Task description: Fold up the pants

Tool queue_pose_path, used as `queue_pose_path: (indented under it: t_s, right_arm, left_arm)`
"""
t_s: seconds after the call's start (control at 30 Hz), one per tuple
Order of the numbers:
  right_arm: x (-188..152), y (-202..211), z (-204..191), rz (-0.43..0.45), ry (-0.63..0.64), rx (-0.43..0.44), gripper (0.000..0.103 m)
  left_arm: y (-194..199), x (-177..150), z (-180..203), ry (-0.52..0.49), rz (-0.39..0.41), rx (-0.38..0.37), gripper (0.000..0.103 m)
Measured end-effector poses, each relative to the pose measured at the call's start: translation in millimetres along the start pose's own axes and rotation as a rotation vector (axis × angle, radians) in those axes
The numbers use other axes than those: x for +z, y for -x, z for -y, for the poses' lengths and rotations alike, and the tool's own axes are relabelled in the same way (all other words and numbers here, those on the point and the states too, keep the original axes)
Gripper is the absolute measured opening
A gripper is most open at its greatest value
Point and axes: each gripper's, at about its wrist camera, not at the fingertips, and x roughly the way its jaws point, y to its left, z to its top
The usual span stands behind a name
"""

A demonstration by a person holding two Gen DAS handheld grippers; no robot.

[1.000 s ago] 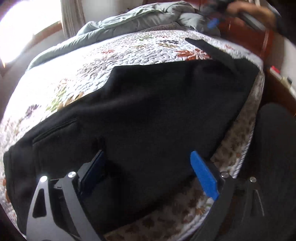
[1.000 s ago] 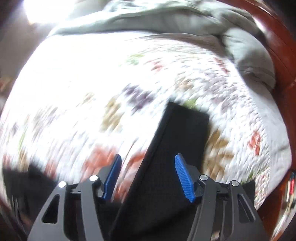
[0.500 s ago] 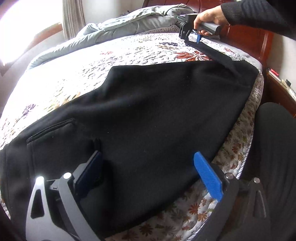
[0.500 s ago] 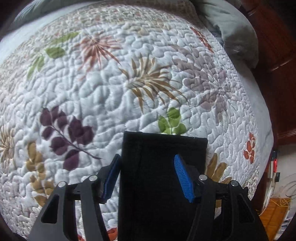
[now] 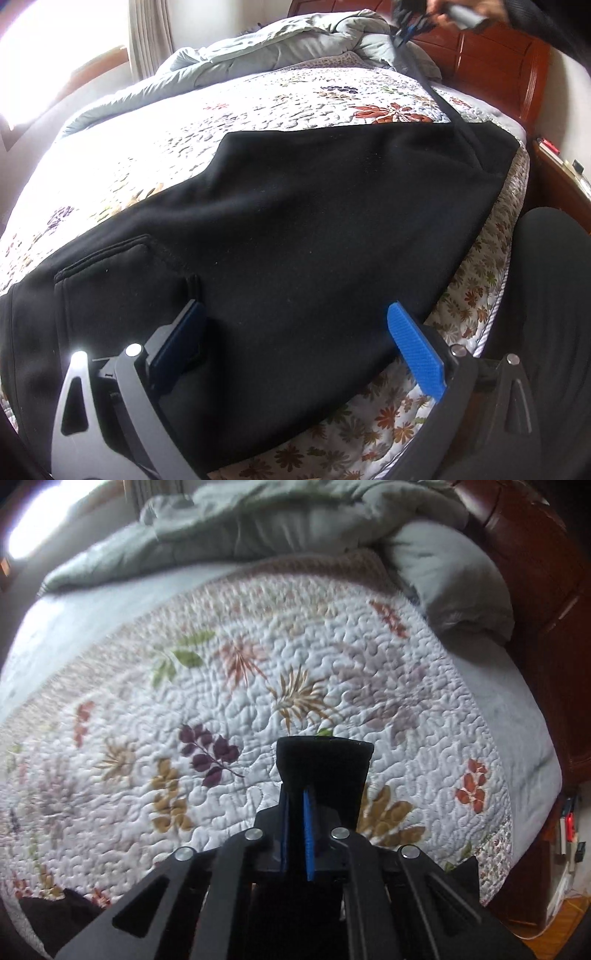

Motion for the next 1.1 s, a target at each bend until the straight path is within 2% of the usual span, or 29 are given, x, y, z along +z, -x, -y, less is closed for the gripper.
queue_pose_path:
  t_s: [0.17, 0.3, 0.47, 0.57, 0.83, 1.1]
  right_arm:
    - [-40.8, 70.8, 67.0, 0.163, -0.079, 0.193, 0.006]
    - [-85.8, 89.3, 137.7, 0.240, -0.168, 0.265, 0.006]
    - [-143.7, 66.3, 214.2, 0.256, -0.299, 0.327, 0.006]
    - [-171.1, 48.8, 242.3, 0.260, -0.376, 0.375, 0.006]
    - [-218.5, 7.3, 288.8, 0.248, -0.527, 0.471, 0.006]
    - [-251.8, -16.8, 310.4, 0.249, -0.636, 0.526, 0.006]
  left_arm:
    - [0.3, -1.1, 0.9, 0.008, 0.004, 0.011, 0.099]
    - [0.8, -2.0, 1.3, 0.014, 0.008, 0.015, 0.099]
    - [1.9, -2.0, 2.3, 0.025, 0.002, 0.023, 0.099]
    - [2.0, 0.0, 2.5, 0.032, -0.009, 0.028, 0.099]
    - [1.6, 2.2, 3.2, 0.048, -0.026, 0.041, 0.099]
    - [-1.3, 8.2, 4.4, 0.058, -0.045, 0.050, 0.099]
